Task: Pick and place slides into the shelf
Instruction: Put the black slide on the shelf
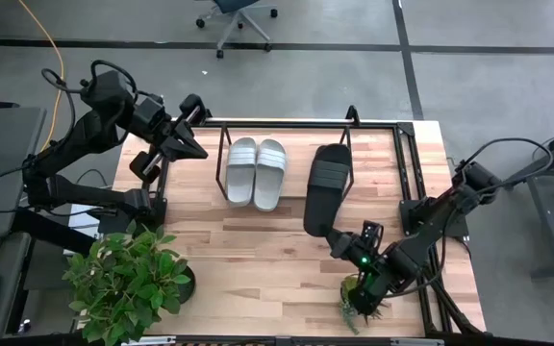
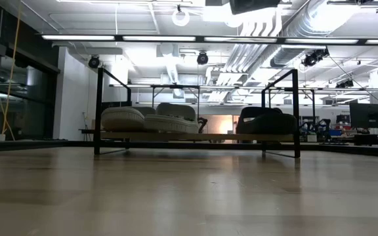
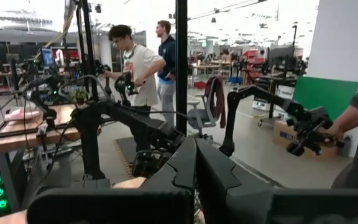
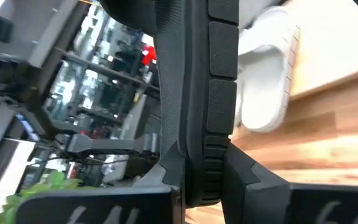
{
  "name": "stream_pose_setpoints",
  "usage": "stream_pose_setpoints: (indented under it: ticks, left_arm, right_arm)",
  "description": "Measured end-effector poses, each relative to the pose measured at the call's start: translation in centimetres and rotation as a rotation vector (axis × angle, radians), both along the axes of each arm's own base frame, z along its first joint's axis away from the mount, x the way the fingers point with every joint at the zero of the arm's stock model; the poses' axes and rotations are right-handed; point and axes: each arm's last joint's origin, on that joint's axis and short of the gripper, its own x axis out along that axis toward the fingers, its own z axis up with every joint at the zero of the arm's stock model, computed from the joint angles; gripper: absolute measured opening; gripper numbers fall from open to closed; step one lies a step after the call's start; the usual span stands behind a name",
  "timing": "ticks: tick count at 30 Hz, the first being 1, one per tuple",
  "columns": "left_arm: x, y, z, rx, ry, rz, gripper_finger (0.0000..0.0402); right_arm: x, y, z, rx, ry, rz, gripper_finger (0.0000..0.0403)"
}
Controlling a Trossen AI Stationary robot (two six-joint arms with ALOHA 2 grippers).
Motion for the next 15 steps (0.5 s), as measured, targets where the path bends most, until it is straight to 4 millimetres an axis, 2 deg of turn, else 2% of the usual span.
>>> stream_pose_setpoints:
  ticks: [9,15]
  left_arm:
    - [0.0,0.0,-0.1,0.004,0.008,0.001,0.0001]
    - [0.0,0.0,-0.1,0.02,0.004,-0.016,0.0001]
  right_arm:
    - [1.8,-1.1,-1.0,0.078,0.045,-0.015,0.0032]
    - [2.2,-1.1,-4.5,0.133,-0.022,-0.011,0.0032]
